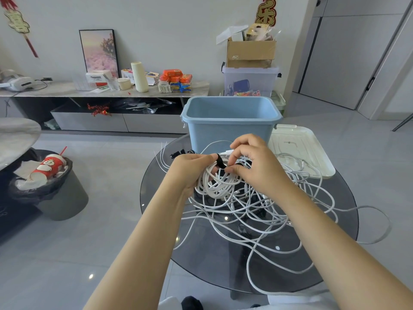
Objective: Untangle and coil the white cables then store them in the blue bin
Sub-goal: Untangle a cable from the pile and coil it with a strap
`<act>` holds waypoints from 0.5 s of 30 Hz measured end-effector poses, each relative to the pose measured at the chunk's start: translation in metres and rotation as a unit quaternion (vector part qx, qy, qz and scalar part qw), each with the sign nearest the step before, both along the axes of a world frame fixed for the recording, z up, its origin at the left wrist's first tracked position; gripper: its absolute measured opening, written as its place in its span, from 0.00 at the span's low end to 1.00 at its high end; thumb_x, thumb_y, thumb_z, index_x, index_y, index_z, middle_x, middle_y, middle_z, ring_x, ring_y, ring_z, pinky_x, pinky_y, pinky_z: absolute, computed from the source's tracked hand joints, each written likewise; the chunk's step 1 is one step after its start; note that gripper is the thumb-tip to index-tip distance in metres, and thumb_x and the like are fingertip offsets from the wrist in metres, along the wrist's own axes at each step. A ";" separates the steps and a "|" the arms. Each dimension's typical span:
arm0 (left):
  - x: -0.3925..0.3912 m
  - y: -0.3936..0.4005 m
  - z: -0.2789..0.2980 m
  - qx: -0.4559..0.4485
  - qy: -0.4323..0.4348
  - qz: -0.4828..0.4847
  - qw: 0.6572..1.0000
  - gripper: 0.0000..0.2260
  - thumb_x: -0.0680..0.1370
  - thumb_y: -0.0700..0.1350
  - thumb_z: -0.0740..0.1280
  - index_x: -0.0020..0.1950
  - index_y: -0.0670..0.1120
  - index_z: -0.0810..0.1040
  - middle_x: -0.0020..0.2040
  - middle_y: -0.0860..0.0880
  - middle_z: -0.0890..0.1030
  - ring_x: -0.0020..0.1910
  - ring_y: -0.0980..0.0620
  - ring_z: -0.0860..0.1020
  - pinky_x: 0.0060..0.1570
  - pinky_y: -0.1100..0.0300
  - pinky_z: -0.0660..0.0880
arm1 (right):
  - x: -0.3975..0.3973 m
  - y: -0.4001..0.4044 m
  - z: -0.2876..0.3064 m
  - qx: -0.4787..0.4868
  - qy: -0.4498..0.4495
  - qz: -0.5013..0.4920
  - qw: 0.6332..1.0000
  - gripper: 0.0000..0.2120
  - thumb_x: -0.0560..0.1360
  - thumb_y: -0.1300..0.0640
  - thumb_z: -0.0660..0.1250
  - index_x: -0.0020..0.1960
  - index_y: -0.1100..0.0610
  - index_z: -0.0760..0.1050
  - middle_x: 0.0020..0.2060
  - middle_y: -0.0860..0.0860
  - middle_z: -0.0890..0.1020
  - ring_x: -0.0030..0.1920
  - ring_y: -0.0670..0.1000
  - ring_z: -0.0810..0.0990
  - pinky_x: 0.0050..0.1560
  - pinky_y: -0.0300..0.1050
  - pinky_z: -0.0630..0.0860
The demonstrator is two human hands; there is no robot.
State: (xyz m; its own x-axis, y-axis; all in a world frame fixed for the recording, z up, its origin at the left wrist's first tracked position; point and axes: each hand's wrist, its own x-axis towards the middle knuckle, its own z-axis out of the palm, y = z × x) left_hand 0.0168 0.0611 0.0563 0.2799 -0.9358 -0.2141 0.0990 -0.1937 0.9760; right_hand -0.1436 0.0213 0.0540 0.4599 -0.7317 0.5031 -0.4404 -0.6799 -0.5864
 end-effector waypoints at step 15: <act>-0.009 0.002 -0.001 -0.045 -0.035 -0.088 0.994 0.04 0.74 0.42 0.71 0.43 0.42 0.84 0.33 0.45 0.82 0.36 0.49 0.77 0.49 0.51 0.73 | -0.001 0.005 0.005 0.051 -0.100 -0.031 0.993 0.07 0.69 0.59 0.75 0.37 0.51 0.77 0.32 0.44 0.81 0.34 0.43 0.77 0.36 0.33 0.72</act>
